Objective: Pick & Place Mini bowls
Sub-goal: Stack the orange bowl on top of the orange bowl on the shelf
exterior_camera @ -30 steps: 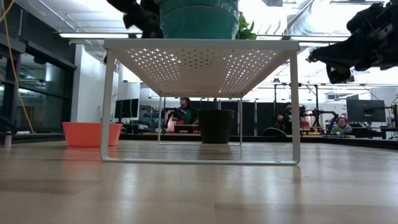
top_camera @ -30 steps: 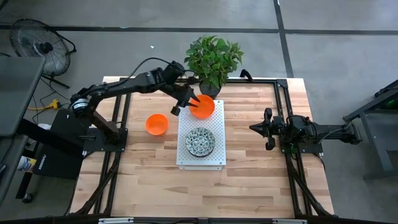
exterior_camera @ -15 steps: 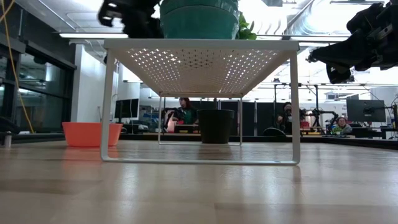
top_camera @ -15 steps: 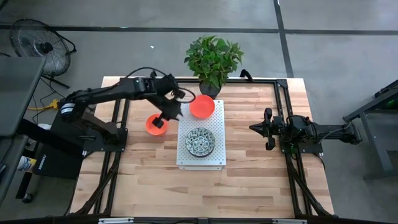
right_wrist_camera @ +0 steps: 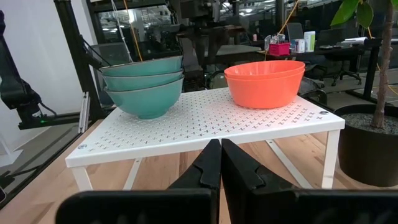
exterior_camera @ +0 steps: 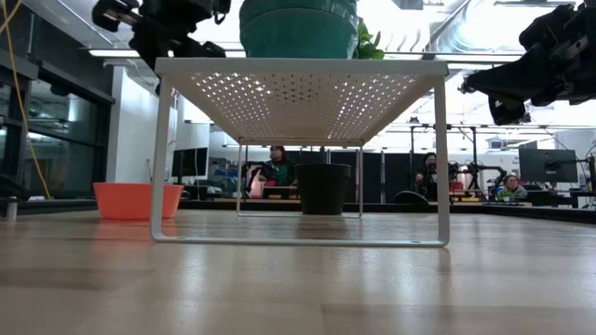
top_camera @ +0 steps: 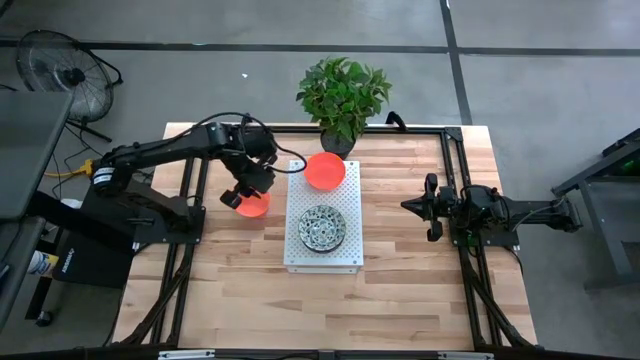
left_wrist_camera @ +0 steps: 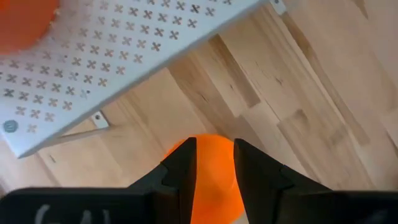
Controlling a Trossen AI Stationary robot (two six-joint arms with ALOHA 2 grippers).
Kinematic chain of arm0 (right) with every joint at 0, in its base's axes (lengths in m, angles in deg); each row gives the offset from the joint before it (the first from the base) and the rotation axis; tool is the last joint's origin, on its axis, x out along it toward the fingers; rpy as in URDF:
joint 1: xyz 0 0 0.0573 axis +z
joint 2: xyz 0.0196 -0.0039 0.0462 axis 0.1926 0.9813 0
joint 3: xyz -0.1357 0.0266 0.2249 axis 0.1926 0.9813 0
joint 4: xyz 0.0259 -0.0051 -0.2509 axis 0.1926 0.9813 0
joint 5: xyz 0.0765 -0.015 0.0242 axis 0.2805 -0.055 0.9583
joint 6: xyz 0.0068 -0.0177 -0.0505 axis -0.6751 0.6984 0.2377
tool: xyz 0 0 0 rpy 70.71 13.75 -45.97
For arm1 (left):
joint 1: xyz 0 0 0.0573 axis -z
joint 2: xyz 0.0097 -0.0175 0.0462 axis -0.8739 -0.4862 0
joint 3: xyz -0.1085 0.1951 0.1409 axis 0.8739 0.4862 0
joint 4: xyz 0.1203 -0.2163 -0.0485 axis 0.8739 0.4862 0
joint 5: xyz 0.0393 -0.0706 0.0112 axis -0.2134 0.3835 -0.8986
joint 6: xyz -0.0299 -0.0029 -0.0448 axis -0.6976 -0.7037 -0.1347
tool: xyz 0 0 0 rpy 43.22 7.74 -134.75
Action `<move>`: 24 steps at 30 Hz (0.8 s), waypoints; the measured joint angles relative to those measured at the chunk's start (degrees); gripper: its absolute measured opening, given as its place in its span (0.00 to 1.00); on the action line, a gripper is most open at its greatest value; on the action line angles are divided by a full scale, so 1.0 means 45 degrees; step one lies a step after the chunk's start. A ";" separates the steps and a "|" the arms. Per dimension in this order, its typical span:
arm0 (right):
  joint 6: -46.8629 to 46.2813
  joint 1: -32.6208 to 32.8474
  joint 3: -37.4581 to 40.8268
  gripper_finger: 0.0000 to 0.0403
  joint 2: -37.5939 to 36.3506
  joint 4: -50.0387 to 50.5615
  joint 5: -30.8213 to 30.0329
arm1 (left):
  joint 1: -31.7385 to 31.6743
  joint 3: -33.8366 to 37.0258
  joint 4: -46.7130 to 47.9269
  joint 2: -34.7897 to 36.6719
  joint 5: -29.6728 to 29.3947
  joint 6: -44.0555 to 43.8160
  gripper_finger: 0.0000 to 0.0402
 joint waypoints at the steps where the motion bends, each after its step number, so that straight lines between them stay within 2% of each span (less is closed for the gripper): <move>1: 0.0000 -0.0001 -0.0003 0.00 -0.0002 0.0000 -0.0001 | -0.0005 0.0000 0.0091 -0.0021 0.0000 0.0143 0.26; 7: 0.0000 -0.0002 -0.0003 0.00 -0.0001 0.0000 -0.0001 | 0.0000 0.0487 0.0311 0.0087 0.0402 0.0490 0.26; 15: 0.0000 -0.0004 -0.0001 0.00 -0.0002 0.0000 -0.0001 | -0.0005 0.3503 -0.1755 0.0421 0.0347 -0.0301 0.26; 21: 0.0000 0.0000 -0.0003 0.00 0.0000 0.0000 -0.0001 | -0.0005 0.4981 -0.3605 0.0398 -0.0109 -0.1809 0.26; 24: 0.0000 0.0000 0.0000 0.00 0.0000 -0.0005 -0.0001 | -0.0001 0.5338 -0.3505 0.0384 -0.0527 -0.2813 0.26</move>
